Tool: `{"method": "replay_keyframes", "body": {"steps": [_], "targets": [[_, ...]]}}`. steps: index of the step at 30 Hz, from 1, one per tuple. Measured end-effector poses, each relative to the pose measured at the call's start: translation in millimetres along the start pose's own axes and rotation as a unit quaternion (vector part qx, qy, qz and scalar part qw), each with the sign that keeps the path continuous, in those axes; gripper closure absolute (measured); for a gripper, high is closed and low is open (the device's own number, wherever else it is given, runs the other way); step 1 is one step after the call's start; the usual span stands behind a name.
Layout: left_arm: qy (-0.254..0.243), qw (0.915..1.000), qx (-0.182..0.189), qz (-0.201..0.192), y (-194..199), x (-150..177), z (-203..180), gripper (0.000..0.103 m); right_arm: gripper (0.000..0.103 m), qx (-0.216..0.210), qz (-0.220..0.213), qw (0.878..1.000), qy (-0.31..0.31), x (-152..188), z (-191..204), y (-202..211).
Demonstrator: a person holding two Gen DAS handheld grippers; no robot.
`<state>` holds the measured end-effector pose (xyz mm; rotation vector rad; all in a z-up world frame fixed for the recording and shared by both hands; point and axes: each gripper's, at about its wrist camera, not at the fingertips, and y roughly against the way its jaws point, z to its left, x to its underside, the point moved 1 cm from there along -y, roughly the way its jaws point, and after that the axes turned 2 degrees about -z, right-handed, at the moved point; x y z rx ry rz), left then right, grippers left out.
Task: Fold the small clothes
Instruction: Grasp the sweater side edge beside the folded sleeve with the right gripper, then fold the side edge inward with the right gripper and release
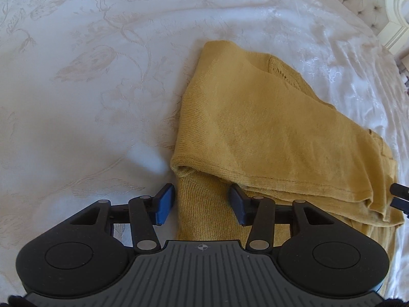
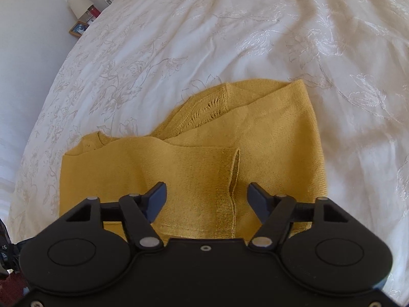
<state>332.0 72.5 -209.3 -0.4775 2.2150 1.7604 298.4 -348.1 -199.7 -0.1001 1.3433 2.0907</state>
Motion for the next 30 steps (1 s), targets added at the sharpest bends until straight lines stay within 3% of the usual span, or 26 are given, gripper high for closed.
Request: {"method": "replay_keyframes", "body": {"steps": [3,4,5,8,12,15,20,24,30], "targets": [[0.0,1.0,0.001,0.002,-0.5,-0.4,0.1,0.056,0.057,0.012,0.007,1.0,0.002,1.6,1.1,-6.4],[-0.001,1.0,0.0,0.002,-0.8,-1.0,-0.1,0.056,0.078,0.017,0.012,1.0,0.003,1.7,2.0,-7.9],[-0.002,1.0,0.0,0.002,-0.8,-1.2,-0.2,0.056,0.09,0.023,0.017,1.0,0.005,1.4,3.9,-8.4],[-0.003,1.0,-0.001,0.002,-0.4,-1.2,-1.0,0.056,0.091,-0.009,0.011,1.0,0.025,-3.0,20.5,7.1],[-0.006,1.0,-0.001,0.001,0.0,-0.9,-1.5,0.056,0.091,-0.036,-0.029,0.995,0.092,-16.8,49.2,62.7],[-0.008,1.0,-0.001,-0.001,-0.1,-0.6,-1.8,0.056,0.091,0.006,-0.035,0.995,0.094,-28.0,32.7,76.7],[-0.024,0.9997,-0.008,0.005,2.3,-0.9,-6.3,0.056,0.091,0.097,-0.003,0.991,0.091,-31.0,-5.7,43.0],[-0.047,0.9985,-0.023,0.012,13.4,-1.1,-11.0,0.056,0.091,0.092,0.008,0.993,0.069,-26.2,-16.8,32.1],[-0.1,0.9937,-0.026,-0.044,48.2,-8.0,-32.7,0.056,0.088,0.084,0.011,0.993,0.079,-21.2,-11.9,28.4]]}}
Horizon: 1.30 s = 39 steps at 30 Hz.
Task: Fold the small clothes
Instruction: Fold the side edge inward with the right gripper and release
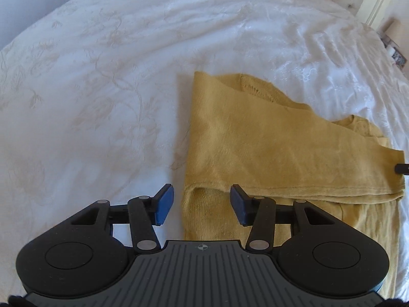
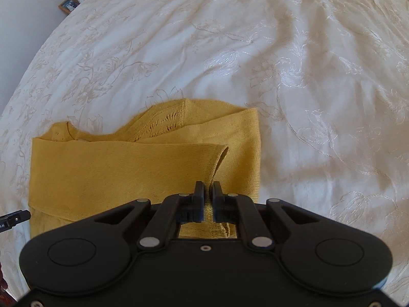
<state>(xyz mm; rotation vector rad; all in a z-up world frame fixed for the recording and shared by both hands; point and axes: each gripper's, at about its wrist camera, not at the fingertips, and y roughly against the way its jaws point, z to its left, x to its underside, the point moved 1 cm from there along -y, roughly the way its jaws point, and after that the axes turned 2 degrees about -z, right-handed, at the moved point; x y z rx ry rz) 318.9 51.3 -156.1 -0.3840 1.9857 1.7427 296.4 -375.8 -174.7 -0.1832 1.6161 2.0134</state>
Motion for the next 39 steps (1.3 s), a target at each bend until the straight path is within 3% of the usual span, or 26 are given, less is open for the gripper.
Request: {"method": "replay_keyframes", "body": {"steps": [7,10,12,15,17,22,24,26,30,34,39], "targets": [[-0.03,0.9992,0.007,-0.026,-31.7,-44.0,-23.0,0.055,0.084,-0.002,0.004,1.0,0.01,-1.8,8.1,-5.9],[-0.039,0.9991,-0.011,-0.015,-54.9,-52.3,-21.8,0.055,0.084,-0.005,0.001,1.0,0.017,-3.7,10.9,-5.8],[-0.035,0.9984,-0.044,0.004,-69.6,-50.7,-10.4,0.056,0.083,-0.003,-0.002,1.0,0.023,-5.0,11.6,-5.9],[-0.013,0.9968,-0.076,0.021,-78.7,-45.9,18.3,0.054,0.083,0.021,-0.004,0.999,0.023,-6.6,4.7,-8.1],[-0.005,0.9971,-0.072,0.025,-79.2,-43.2,31.9,0.052,0.076,0.048,-0.001,0.999,0.012,-7.3,-5.4,-12.3],[-0.03,0.9939,-0.101,0.034,-70.3,-44.1,37.9,0.053,0.076,0.079,-0.016,0.997,-0.012,-6.2,-20.7,-4.8],[-0.002,0.9952,-0.095,0.021,-59.0,-46.2,40.5,0.053,0.07,0.07,-0.035,0.997,-0.01,-4.7,-16.0,5.1],[0.021,0.9964,-0.082,0.004,-45.9,-48.3,38.0,0.053,0.053,0.055,-0.053,0.997,-0.002,-4.0,-7.4,12.0],[0.004,0.9986,-0.048,-0.022,-34.1,-56.6,12.1,0.052,0.049,0.026,-0.063,0.998,0.006,-2.7,11.7,11.0],[-0.024,0.9995,-0.007,-0.016,-50.8,-64.3,-13.4,0.049,0.033,0.007,-0.055,0.998,0.021,-0.7,30.4,-4.0],[-0.032,0.9993,-0.017,-0.006,-82.1,-72.3,-24.6,0.049,0.028,0.013,-0.036,0.998,0.047,-3.1,42.5,-31.0]]}}
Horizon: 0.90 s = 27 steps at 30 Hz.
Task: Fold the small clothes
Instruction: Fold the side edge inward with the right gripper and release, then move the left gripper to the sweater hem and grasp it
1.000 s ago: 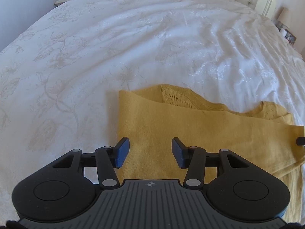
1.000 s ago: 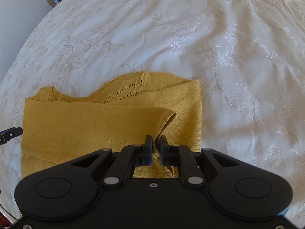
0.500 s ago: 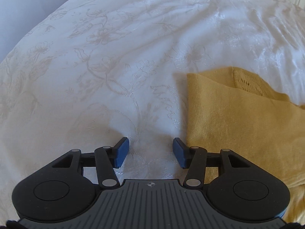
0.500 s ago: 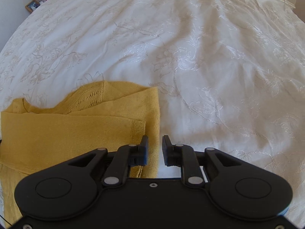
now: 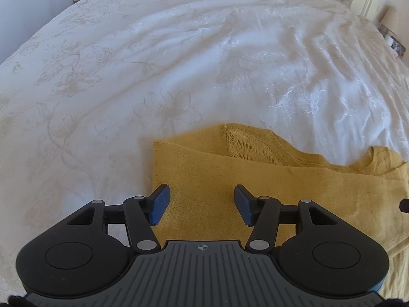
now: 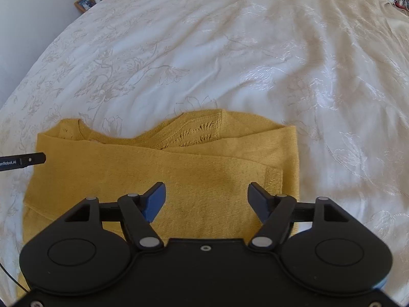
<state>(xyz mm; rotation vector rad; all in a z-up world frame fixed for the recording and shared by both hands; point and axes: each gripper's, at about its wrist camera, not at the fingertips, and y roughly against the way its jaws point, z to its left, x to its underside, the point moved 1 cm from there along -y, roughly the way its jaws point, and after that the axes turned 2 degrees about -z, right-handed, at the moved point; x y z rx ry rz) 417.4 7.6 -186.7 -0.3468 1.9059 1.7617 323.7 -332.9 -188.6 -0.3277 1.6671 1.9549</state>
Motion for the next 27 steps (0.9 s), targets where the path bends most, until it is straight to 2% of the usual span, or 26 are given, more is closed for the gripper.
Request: {"method": "replay_keyframes", "body": {"steps": [3,4,5,6,12,14,20,27], "targets": [[0.013,0.9998,-0.007,0.013,-17.9,-2.2,7.2,0.045,0.028,0.018,0.019,1.0,-0.009,-3.5,-5.2,-21.2],[0.014,0.9998,-0.005,0.015,-21.2,-2.6,9.8,0.04,0.027,0.021,0.023,0.999,-0.017,-4.7,-8.6,-27.1],[0.011,0.9998,-0.008,0.017,-22.8,-3.3,11.9,0.031,0.026,0.023,0.025,0.999,-0.026,-5.8,-12.1,-30.8],[0.005,0.9997,-0.011,0.02,-24.5,-3.9,13.2,0.028,0.025,0.022,0.025,0.999,-0.036,-6.9,-16.0,-33.4],[0.011,0.9995,0.013,0.028,-10.2,-1.4,23.6,0.028,0.022,0.019,0.01,0.998,-0.058,-10.7,-18.6,-18.2],[0.019,0.9991,0.024,0.029,2.1,4.5,28.4,0.027,0.018,0.015,0.003,0.998,-0.064,-7.7,-18.8,-6.2],[0.026,0.9987,0.039,0.021,54.9,42.3,41.7,0.015,0.009,-0.002,-0.001,0.997,-0.073,19.2,-14.1,39.2],[0.029,0.9967,0.058,0.05,101.3,106.6,57.2,0.014,0.008,-0.004,0.031,0.996,-0.089,81.6,-7.9,78.8]]}}
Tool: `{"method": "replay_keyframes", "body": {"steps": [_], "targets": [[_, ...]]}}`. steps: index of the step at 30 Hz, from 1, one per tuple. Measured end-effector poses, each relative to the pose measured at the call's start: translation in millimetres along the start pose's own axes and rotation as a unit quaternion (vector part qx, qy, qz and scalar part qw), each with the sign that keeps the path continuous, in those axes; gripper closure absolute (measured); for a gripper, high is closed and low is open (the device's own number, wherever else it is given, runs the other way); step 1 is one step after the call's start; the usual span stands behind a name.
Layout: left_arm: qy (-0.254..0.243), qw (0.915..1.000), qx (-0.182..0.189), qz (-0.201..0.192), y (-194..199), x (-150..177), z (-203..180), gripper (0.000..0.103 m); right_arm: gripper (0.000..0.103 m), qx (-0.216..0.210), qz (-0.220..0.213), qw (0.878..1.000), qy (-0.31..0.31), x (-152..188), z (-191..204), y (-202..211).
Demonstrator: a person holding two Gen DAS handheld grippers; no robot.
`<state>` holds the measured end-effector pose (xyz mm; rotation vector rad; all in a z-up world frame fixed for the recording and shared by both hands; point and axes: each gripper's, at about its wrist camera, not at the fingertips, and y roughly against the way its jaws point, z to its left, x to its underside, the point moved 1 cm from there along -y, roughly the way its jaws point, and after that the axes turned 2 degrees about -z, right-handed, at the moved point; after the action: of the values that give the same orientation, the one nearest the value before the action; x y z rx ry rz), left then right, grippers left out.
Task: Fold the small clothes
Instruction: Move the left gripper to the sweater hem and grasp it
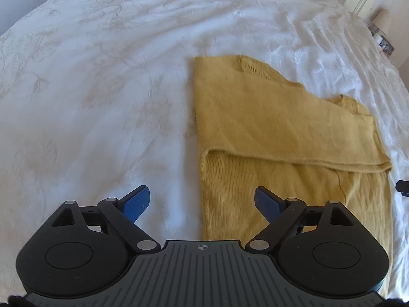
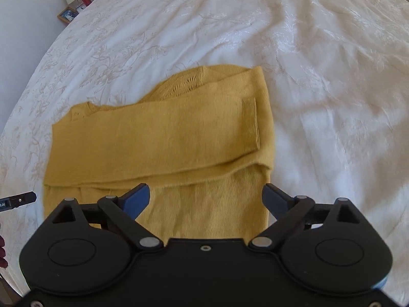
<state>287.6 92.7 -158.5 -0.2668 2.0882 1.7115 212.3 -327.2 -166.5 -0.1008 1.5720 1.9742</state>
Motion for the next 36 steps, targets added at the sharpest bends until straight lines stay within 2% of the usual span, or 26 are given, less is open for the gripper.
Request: {"method": "replay_keyframes", "body": {"steps": [8,14,18,24,26,30,36], "targets": [[-0.003,0.999,0.017,0.04,22.3,74.8,9.1,0.014,0.008,0.025,0.038,0.999,-0.024,89.5,-8.8,30.2],[-0.017,0.9989,0.018,0.04,42.2,124.4,5.6,0.014,0.007,0.025,0.045,0.998,-0.044,136.8,-15.8,52.5],[-0.002,0.9996,0.019,0.022,57.9,155.7,3.2,0.014,0.007,0.013,0.045,0.998,-0.033,156.4,-20.1,62.4],[-0.004,0.9997,0.017,0.015,71.5,196.4,-11.3,0.014,0.006,-0.013,0.035,0.999,0.01,185.8,-25.7,80.5],[-0.014,0.9996,0.022,0.011,74.1,205.7,-17.1,0.014,0.002,-0.021,0.029,0.999,0.015,196.7,-28.1,86.6],[-0.038,0.9991,0.019,0.001,80.5,220.8,-26.5,0.014,0.001,-0.031,0.025,0.999,0.017,217.4,-36.4,93.0],[-0.033,0.9991,0.024,-0.01,89.2,232.7,-28.8,0.014,0.001,-0.038,0.026,0.999,0.016,227.4,-43.9,89.9]]}}
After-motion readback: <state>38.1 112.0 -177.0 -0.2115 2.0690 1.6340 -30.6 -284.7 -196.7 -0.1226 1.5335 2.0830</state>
